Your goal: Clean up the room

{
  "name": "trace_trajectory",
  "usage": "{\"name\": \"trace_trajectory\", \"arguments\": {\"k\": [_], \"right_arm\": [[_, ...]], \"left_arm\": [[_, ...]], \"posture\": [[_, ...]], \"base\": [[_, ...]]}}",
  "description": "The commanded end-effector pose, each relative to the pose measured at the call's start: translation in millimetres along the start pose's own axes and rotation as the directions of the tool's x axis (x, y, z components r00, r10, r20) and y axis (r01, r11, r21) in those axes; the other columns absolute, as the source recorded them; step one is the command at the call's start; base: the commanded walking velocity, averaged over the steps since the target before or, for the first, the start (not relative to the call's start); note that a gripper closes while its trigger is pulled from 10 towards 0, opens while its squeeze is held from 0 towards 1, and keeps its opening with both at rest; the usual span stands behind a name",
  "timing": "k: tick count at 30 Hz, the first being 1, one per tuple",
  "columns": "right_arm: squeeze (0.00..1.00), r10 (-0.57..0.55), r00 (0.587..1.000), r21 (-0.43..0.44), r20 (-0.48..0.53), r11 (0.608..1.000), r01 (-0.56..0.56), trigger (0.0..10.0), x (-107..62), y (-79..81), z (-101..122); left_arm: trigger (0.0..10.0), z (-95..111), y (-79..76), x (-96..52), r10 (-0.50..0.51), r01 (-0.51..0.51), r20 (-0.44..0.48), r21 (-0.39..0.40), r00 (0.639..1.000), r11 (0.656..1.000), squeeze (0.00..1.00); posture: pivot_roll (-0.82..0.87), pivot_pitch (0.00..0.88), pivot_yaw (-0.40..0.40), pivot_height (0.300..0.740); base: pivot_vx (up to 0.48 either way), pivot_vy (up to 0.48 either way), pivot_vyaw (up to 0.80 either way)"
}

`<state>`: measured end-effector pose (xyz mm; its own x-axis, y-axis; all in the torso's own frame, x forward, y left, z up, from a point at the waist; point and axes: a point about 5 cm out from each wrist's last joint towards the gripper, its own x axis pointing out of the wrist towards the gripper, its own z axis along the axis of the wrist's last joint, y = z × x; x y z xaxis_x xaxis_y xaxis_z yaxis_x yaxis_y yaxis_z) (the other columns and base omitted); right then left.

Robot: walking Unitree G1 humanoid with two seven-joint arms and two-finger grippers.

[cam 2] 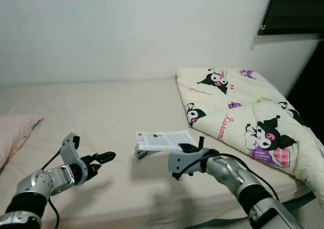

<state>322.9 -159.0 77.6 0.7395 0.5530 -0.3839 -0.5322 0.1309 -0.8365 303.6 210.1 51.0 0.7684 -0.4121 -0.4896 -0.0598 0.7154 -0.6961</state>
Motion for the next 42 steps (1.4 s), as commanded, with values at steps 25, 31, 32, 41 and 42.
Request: {"name": "trace_trajectory", "arguments": {"k": [25, 31, 32, 41, 42], "right_arm": [[0.0, 0.001, 0.998, -0.011, 0.069, 1.0, -0.001, 10.0, 8.8, 2.5, 14], [0.0, 0.01, 0.997, -0.013, 0.075, 1.0, -0.009, 10.0, 10.5, 3.8, 16], [0.0, 0.013, 0.997, -0.016, 0.078, 1.0, -0.012, 10.0, 11.4, 4.1, 17], [0.0, 0.036, 0.995, -0.052, 0.089, 0.998, -0.032, 10.0, 14.5, 5.3, 21], [0.0, 0.041, 0.995, -0.057, 0.091, 0.998, -0.036, 10.0, 14.8, 5.8, 21]], "left_arm": [[10.0, -4, -36.0, 3.9, -0.309, 0.314, 0.08, -0.399, 0.948, 0.861, 0.0], [10.0, -16, -47.0, 3.8, -0.359, 0.337, 0.022, -0.402, 0.933, 0.851, 0.0], [10.0, -20, -49.4, 5.2, -0.364, 0.335, 0.006, -0.407, 0.931, 0.85, 0.0], [10.0, -31, -56.1, 7.7, -0.386, 0.333, -0.045, -0.417, 0.921, 0.845, 0.0], [10.0, -32, -57.0, 8.0, -0.387, 0.331, -0.054, -0.416, 0.921, 0.847, 0.0]], "posture": [[0.0, 0.017, -0.062, 0.73], [0.0, 0.017, -0.064, 0.73], [0.0, 0.016, -0.063, 0.73], [0.0, 0.011, -0.064, 0.73], [0.0, 0.01, -0.065, 0.73]], "base": [[0.0, 0.0, 0.0], [0.0, 0.0, 0.0], [0.0, 0.0, 0.0], [0.0, 0.0, 0.0], [0.0, 0.0, 0.0]]}}
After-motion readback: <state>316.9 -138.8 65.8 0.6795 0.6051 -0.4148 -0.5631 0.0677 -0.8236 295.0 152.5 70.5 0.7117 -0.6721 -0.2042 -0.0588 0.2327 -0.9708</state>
